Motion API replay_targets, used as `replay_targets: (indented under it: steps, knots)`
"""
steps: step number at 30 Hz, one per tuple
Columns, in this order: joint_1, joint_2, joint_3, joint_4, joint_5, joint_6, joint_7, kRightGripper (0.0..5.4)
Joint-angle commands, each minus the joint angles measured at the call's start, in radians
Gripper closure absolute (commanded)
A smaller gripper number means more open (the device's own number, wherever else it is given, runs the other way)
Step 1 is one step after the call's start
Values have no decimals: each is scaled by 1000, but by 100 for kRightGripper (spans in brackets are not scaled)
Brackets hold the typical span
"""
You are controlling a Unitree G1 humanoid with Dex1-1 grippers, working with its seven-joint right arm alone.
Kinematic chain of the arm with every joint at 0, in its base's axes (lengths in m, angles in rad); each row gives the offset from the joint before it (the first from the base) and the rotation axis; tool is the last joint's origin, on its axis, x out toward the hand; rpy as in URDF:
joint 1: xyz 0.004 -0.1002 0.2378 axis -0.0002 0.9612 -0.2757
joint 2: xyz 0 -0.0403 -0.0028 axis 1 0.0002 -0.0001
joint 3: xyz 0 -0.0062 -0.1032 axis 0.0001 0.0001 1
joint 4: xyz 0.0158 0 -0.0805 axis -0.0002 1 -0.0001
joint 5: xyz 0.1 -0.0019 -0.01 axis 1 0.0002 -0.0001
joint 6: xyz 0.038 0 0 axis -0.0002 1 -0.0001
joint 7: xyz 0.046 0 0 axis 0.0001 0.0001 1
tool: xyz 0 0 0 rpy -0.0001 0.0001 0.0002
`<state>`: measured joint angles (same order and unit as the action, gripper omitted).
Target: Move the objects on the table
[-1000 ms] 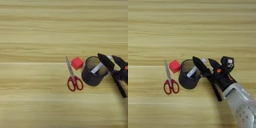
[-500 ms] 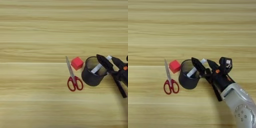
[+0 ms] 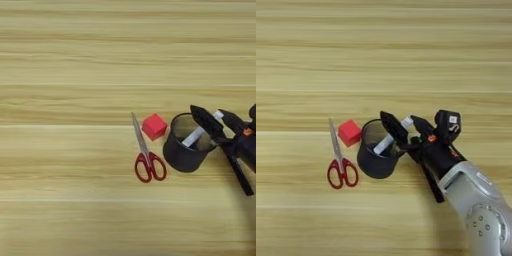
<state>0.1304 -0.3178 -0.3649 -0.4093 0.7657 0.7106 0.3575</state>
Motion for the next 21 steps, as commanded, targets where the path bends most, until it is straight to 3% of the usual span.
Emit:
replay_targets:
  steps: [1, 14, 21]
  knots:
    - [-45, -22, -12, -17, -7, -41, -3, 4]
    - [-44, -21, -13, -8, 0, -34, -4, 4]
    - [-44, -22, -14, -6, 2, -34, -5, 79]
